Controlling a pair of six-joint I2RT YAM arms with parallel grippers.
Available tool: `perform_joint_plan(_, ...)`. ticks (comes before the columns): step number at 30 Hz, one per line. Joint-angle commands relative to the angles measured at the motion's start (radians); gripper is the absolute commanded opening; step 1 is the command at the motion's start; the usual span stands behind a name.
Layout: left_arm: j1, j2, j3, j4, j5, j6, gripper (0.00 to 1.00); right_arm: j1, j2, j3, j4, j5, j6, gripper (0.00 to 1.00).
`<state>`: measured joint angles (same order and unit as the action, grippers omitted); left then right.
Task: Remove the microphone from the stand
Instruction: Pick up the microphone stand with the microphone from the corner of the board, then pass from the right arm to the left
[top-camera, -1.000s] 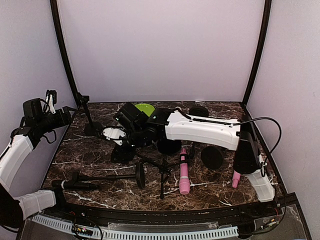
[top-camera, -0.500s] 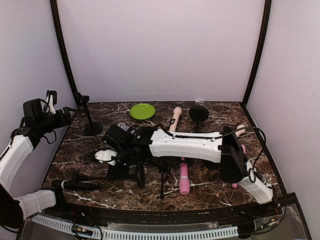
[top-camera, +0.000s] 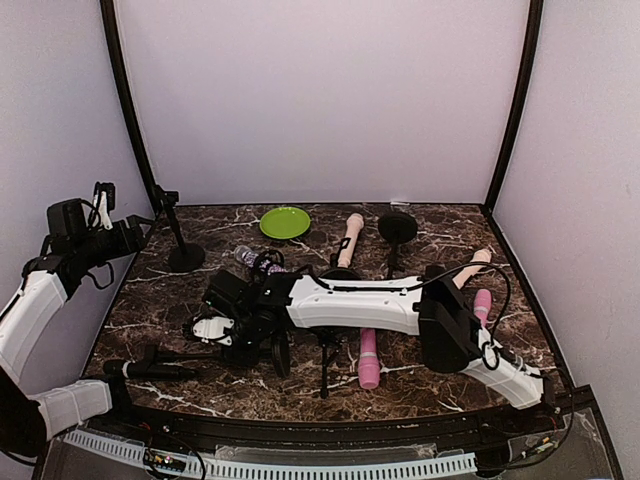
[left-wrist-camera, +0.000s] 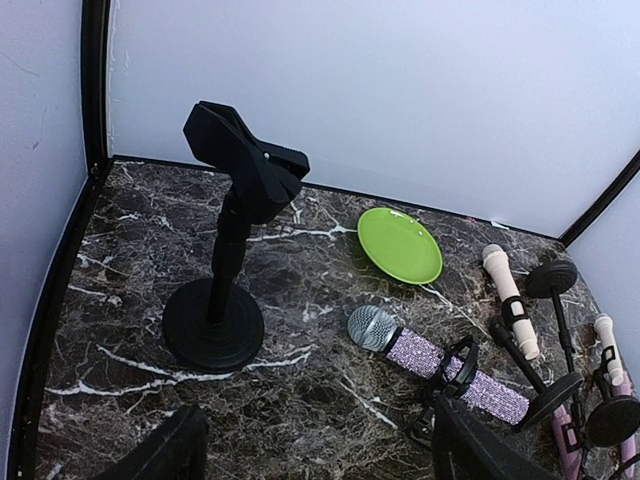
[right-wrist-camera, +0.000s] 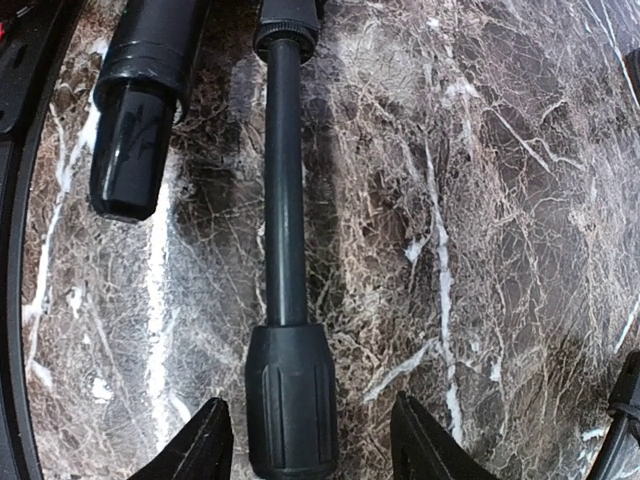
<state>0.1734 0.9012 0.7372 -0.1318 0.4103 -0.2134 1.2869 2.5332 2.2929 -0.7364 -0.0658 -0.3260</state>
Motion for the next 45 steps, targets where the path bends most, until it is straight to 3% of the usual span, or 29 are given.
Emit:
perform_joint_plan(1, 0.006, -0.003, -0.012, -0.008, 0.02, 0.002, 0.79, 0.011, 0.029, 0.039, 0.048, 0.026, -0.023, 0.51)
perform_joint_plan(10, 0.005, -0.006, -0.012, -0.008, 0.018, 0.003, 0.79, 0.011, 0.018, 0.013, 0.108, 0.062, -0.026, 0.28)
perform_joint_plan(16, 0.006, -0.024, -0.013, 0.026, 0.034, 0.009, 0.79, 0.011, -0.074, -0.068, 0.257, 0.055, -0.011, 0.11)
perform_joint_plan(20, 0.006, -0.029, 0.082, -0.017, 0.04, 0.026, 0.79, -0.003, -0.143, -0.111, 0.364, 0.063, 0.029, 0.0)
perform_joint_plan(24, 0.006, -0.037, 0.204, -0.09, 0.063, 0.015, 0.79, -0.044, -0.212, -0.154, 0.462, 0.062, 0.143, 0.0)
perform_joint_plan(28, 0.006, -0.034, 0.305, -0.132, 0.119, -0.018, 0.78, -0.081, -0.324, -0.297, 0.63, 0.048, 0.246, 0.0)
perform_joint_plan(33, 0.006, -0.023, 0.407, -0.142, 0.276, -0.038, 0.77, -0.129, -0.42, -0.392, 0.731, 0.108, 0.366, 0.0)
perform_joint_plan(39, -0.002, -0.029, 0.447, -0.07, 0.51, -0.037, 0.76, -0.242, -0.546, -0.546, 0.904, 0.034, 0.53, 0.0)
perform_joint_plan(45, -0.132, -0.031, 0.352, -0.023, 0.508, -0.007, 0.72, -0.333, -0.637, -0.658, 0.979, 0.009, 0.598, 0.0)
